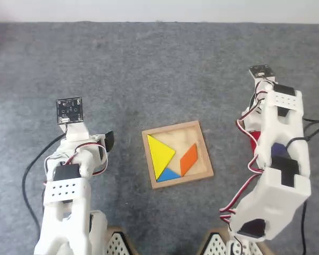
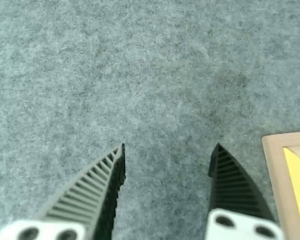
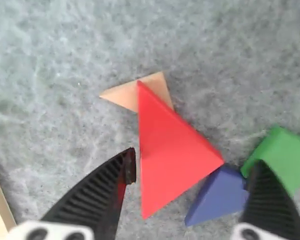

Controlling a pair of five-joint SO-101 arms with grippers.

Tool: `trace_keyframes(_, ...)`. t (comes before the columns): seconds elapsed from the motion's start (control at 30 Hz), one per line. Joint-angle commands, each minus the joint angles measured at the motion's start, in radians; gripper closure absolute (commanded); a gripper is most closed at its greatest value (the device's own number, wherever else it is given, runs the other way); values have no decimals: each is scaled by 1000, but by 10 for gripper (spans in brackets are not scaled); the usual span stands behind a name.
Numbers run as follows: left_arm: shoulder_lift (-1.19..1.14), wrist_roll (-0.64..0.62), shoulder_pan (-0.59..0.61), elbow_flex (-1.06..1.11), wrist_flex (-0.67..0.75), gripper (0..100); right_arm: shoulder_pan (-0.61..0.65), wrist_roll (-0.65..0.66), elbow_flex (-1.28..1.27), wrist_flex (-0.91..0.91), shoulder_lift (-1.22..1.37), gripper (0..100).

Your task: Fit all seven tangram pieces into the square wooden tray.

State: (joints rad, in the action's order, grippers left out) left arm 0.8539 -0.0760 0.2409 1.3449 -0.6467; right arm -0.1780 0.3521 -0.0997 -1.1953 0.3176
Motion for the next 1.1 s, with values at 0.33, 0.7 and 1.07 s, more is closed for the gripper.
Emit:
trace_keyframes(0.33, 9, 9, 6, -7, 23, 731, 41, -21, 6, 22, -5, 664)
trace_keyframes(0.7, 9, 9, 6, -7, 23, 731, 1, -21, 11, 74, 97, 661)
trace_keyframes(1.07, 9, 9, 6, -7, 23, 731, -22, -74, -20, 64, 64, 662)
